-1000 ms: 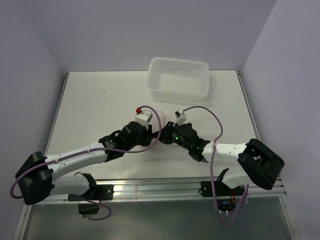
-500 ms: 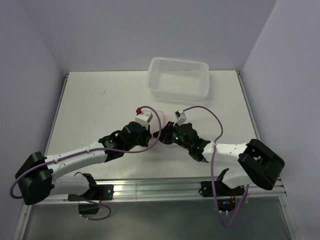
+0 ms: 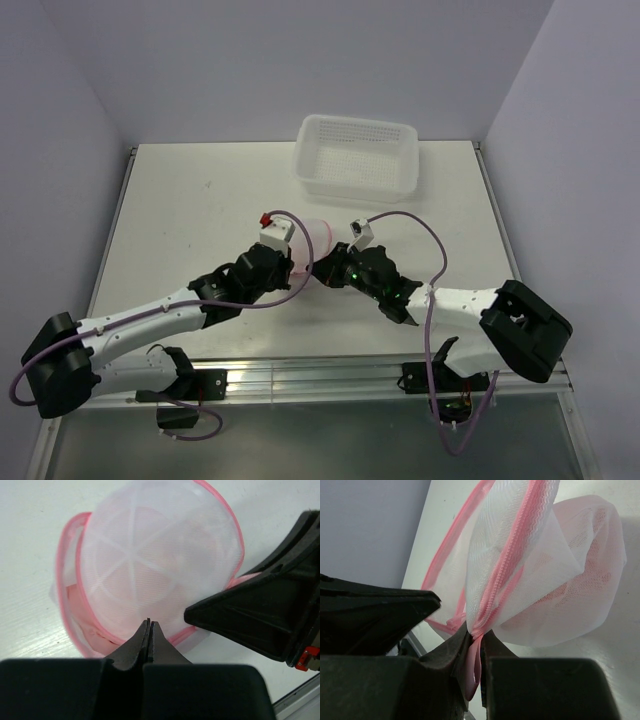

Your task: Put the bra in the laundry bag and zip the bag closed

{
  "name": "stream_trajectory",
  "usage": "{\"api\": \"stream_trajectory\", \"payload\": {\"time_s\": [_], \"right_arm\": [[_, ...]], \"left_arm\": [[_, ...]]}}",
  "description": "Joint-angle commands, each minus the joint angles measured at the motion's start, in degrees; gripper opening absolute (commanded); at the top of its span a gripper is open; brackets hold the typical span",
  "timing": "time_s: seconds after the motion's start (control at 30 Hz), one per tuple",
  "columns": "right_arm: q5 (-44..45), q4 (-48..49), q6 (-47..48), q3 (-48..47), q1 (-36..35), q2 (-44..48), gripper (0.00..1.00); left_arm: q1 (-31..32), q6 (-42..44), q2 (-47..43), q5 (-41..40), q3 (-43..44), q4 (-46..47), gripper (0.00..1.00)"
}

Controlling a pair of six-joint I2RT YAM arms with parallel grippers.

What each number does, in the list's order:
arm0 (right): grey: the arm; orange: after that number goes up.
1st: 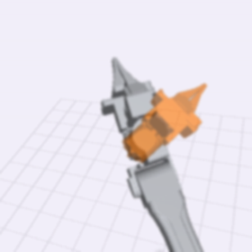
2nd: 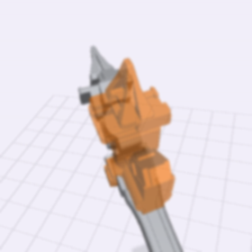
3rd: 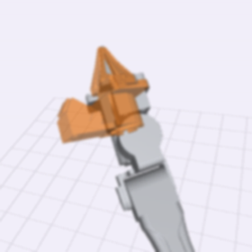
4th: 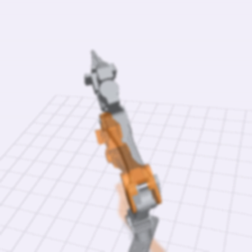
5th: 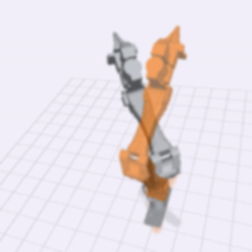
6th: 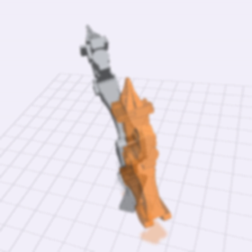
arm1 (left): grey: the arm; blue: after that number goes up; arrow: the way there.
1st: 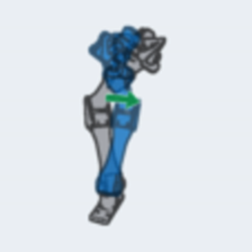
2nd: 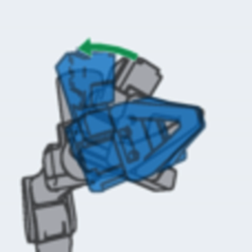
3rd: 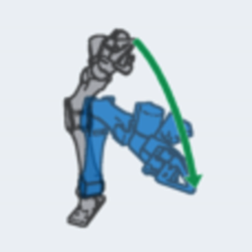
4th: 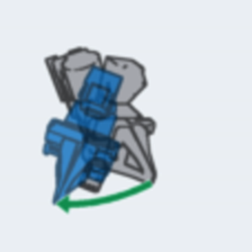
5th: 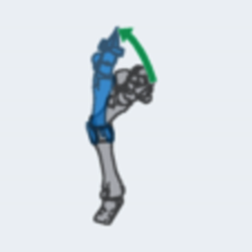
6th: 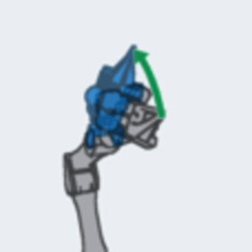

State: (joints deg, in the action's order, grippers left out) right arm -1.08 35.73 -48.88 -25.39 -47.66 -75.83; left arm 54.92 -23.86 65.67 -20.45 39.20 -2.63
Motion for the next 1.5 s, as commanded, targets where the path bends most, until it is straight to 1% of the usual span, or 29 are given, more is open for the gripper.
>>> {"api": "stream_trajectory", "payload": {"time_s": [0.0, 0.13, 0.2, 0.23, 0.27, 0.33, 0.43, 0.47, 0.53, 0.63, 0.77, 0.83, 0.97, 1.07, 1.2, 1.27, 1.3, 1.33, 1.37, 1.43, 1.47], "right_arm": [[0.9, 1.6, 1.2, 0.1, -0.3, 2.4, 0.00], [0.9, 2.1, 1.2, 0.9, -0.3, 2.8, 0.00], [2.4, 2.2, 1.4, 1.4, -0.3, 3.1, 0.00], [2.3, 2.2, 1.9, 1.5, -0.3, 3.2, 0.00], [1.7, 2.6, 2.3, 1.5, -0.3, 3.2, 0.00], [1.4, 4.1, 3.4, 1.7, -0.4, 3.2, 0.00], [1.6, 5.8, 4.8, 2.8, -0.4, 2.4, 0.00], [1.7, 6.5, 5.0, 3.1, -0.4, 1.7, 0.00], [1.3, 9.5, 5.2, 4.6, -0.4, 0.8, 0.00], [1.4, 10.7, 5.0, 5.3, -0.4, -0.5, 0.00], [1.5, 10.6, 4.9, 5.6, -0.5, -0.7, 0.00], [1.7, 10.3, 5.2, 5.7, -0.6, -0.5, 0.00], [2.2, 10.0, 5.3, 6.3, -0.9, -0.1, 0.00], [2.1, 10.2, 5.0, 6.8, -1.0, -0.4, 0.00], [1.8, 10.6, 4.8, 6.5, -1.4, -1.5, 0.00], [1.8, 10.6, 4.8, 6.3, -1.5, -1.8, 0.00], [1.8, 10.7, 4.8, 6.3, -1.5, -1.8, 0.00], [1.8, 10.7, 4.8, 6.3, -1.5, -1.4, 0.00], [1.8, 10.5, 4.8, 6.3, -1.5, -1.3, 0.00], [2.0, 10.5, 4.8, 6.4, -1.6, -1.0, 0.00], [2.0, 10.6, 4.8, 6.6, -1.6, -0.9, 0.00]], "left_arm": [[0.2, -2.2, -2.6, -5.7, -0.4, 0.3, 0.00], [0.2, -3.9, -4.2, -7.8, -1.8, 0.4, 0.00], [0.1, -5.1, -4.7, -8.6, -2.0, 0.2, 0.00], [0.0, -5.2, -5.0, -7.0, -2.3, 1.0, 0.00], [-0.3, -4.9, -5.0, -1.6, -2.4, 1.9, 0.00], [-0.3, -5.7, -4.3, 1.5, -1.6, 3.7, 0.00], [-0.3, -10.2, -4.3, 4.2, -2.1, 3.7, 0.10], [-0.3, -12.7, -4.5, 5.2, -2.7, 4.5, 0.17], [-0.3, -15.2, -4.6, 7.0, -4.0, 4.2, 0.20], [-0.3, -20.6, -5.5, 7.3, -7.1, 4.3, 0.24], [-0.3, -26.7, -5.7, 6.8, -11.4, 8.9, 0.23], [-0.3, -27.7, -5.5, 6.0, -13.3, 12.2, 0.23], [-0.3, -29.8, -4.7, 3.4, -14.7, 13.9, 0.22], [-0.3, -31.2, -6.0, 1.3, -16.0, 14.7, 0.24], [-0.3, -31.6, -8.0, 2.3, -18.2, 18.8, 0.26], [-0.3, -32.0, -8.3, 2.8, -18.5, 19.9, 0.32], [-0.3, -32.3, -7.8, 3.1, -18.5, 19.6, 0.36], [-0.3, -33.0, -7.3, 3.0, -18.0, 18.7, 0.42], [-0.3, -33.2, -6.7, 3.2, -17.7, 18.2, 0.45], [-0.3, -34.2, -5.4, 4.5, -18.0, 19.2, 0.49], [-0.3, -34.6, -5.0, 4.6, -18.5, 20.0, 0.49]]}}
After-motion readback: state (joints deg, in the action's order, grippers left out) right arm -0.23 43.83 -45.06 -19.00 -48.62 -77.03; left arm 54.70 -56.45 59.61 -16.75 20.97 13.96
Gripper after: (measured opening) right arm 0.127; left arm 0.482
